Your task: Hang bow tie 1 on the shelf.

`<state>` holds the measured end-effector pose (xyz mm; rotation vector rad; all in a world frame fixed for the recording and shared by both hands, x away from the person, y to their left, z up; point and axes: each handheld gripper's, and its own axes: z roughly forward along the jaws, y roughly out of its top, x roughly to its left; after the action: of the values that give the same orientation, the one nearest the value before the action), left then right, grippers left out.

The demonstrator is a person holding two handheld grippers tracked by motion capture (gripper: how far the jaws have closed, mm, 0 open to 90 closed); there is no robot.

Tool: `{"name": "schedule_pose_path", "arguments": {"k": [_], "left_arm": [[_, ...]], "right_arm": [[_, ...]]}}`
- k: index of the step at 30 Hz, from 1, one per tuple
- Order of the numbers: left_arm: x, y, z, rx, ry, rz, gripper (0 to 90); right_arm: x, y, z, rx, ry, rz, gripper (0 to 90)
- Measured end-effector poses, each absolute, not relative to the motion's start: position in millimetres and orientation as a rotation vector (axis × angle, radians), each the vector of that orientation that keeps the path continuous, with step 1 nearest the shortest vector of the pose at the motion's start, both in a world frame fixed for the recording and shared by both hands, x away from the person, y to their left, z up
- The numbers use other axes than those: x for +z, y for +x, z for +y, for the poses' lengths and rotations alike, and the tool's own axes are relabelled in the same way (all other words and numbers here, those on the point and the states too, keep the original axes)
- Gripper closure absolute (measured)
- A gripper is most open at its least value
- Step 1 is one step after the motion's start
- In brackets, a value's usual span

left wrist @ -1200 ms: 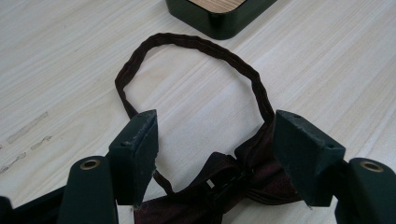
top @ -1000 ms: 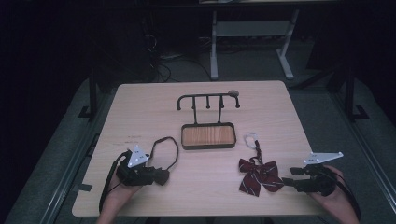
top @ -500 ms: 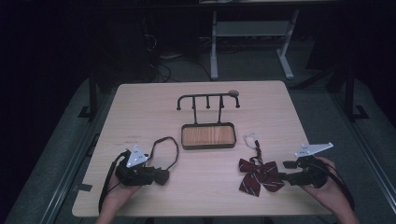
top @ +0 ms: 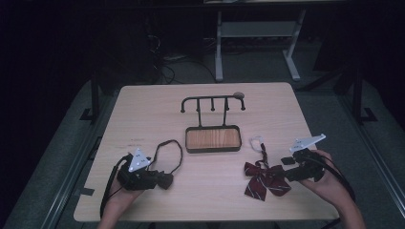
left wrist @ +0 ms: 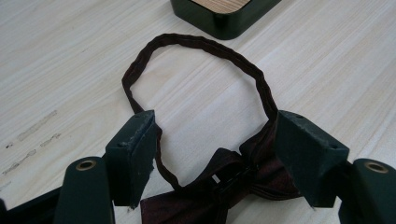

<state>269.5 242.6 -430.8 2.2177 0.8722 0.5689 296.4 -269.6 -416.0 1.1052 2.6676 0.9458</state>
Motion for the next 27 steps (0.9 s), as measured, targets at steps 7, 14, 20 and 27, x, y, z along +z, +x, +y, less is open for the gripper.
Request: {"name": "schedule_pose_path", "arguments": {"k": [7, 14, 20, 27], "left_arm": [[-432, 270, 242, 0.549, 2.223, 0.871, 30.6], [-432, 272, 244, 0.558, 2.229, 0.868, 30.6], [-432, 272, 244, 0.551, 2.230, 0.871, 30.6], [-433, 272, 241, 0.549, 2.239, 0.864, 30.5]], "right_arm": [[-414, 302, -268, 0.945, 1.110, 2.681, 40.0], [-406, 311, -261, 0.922, 1.079, 2.700, 40.0], [-398, 317, -257, 0.892, 1.056, 2.707, 40.0], [-390, 327, -252, 0.883, 1.045, 2.711, 40.0]]}}
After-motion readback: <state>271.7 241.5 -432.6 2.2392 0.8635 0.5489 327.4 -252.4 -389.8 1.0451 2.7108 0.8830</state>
